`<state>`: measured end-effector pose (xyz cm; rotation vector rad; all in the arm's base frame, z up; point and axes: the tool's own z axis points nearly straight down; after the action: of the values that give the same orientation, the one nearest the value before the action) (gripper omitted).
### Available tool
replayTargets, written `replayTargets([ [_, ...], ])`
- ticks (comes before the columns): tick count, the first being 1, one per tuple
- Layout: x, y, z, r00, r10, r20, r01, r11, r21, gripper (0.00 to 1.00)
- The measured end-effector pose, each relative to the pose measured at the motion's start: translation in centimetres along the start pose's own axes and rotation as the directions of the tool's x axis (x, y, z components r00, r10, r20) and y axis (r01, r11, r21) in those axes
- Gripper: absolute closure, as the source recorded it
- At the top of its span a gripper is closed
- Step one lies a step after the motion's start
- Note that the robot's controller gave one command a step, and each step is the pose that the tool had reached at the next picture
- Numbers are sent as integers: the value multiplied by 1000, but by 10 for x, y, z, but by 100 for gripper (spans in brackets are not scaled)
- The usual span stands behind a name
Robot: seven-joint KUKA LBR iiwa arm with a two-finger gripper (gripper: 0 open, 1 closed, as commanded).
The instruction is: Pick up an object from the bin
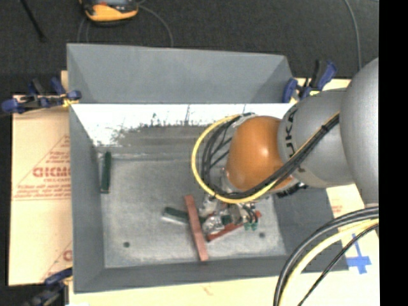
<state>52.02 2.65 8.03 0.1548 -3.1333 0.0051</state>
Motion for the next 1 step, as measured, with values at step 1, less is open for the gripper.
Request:
replayTargets([
  [1, 0, 0, 0, 1000, 1, 0, -1, 1000, 0, 100],
])
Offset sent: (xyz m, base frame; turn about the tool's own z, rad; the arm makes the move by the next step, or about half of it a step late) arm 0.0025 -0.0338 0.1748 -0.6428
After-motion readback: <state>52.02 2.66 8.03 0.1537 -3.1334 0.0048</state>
